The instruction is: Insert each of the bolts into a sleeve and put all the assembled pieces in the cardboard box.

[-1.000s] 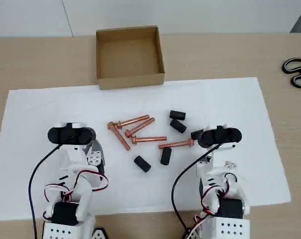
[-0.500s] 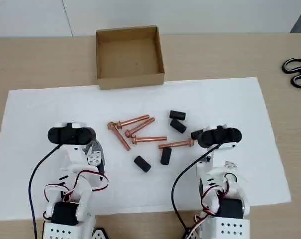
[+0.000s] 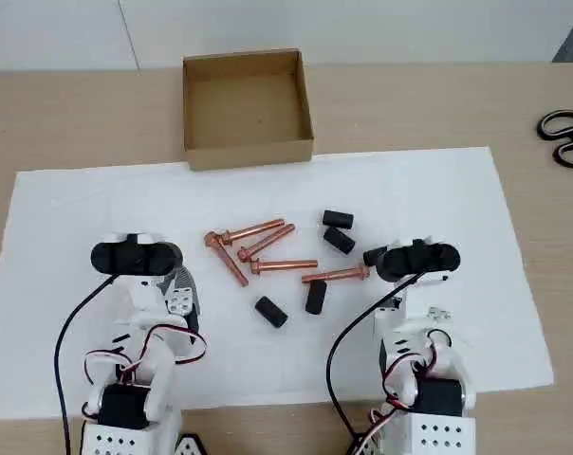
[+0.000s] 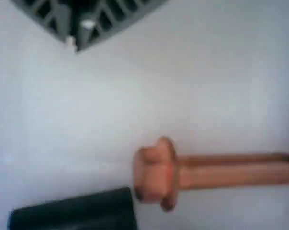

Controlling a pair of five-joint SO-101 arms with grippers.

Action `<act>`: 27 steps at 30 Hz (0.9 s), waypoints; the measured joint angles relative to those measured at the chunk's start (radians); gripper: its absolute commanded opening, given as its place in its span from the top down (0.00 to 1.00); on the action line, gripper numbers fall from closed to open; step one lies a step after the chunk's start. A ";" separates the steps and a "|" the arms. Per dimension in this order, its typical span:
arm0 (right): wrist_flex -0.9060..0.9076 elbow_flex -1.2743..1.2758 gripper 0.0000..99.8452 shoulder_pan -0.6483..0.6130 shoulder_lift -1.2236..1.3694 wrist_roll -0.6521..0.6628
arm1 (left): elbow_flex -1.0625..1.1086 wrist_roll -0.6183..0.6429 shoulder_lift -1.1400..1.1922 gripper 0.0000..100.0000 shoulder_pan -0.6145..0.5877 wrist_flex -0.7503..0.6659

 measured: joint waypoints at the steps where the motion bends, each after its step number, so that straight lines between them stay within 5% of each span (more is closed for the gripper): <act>1: 0.000 0.000 1.00 0.000 0.000 0.000 | 0.000 0.000 0.000 0.99 0.000 0.000; 27: -0.006 0.000 1.00 -0.060 0.000 0.000 | 0.000 -0.002 0.000 0.99 0.000 0.000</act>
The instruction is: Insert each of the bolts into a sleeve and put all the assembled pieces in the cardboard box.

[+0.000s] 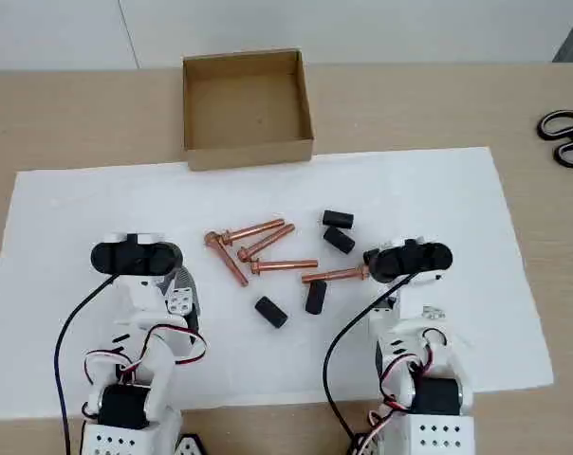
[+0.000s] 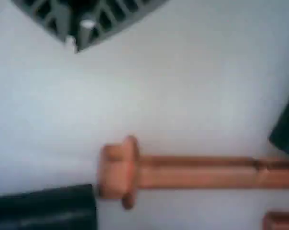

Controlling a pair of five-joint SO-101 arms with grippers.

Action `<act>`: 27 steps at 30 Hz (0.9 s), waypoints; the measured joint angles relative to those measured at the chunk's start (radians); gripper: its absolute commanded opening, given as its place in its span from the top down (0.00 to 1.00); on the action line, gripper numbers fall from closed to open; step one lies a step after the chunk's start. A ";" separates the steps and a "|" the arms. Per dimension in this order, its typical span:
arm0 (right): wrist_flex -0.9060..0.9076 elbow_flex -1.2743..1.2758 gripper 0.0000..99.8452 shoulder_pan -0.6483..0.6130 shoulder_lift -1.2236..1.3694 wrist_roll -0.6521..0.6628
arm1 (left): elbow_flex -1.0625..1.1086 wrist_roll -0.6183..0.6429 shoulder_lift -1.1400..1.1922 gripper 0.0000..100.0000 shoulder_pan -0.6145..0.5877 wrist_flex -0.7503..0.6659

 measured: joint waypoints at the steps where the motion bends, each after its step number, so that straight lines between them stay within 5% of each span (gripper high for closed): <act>1: -0.014 0.000 1.00 0.000 0.000 0.000 | 0.000 0.000 0.000 0.99 0.000 0.000; 11: -0.103 -0.054 1.00 0.140 0.000 0.137 | -0.049 -0.041 0.000 0.99 -0.104 0.091; 27: 0.032 -0.189 1.00 0.152 0.000 0.155 | -0.252 -0.114 0.140 0.99 -0.201 0.149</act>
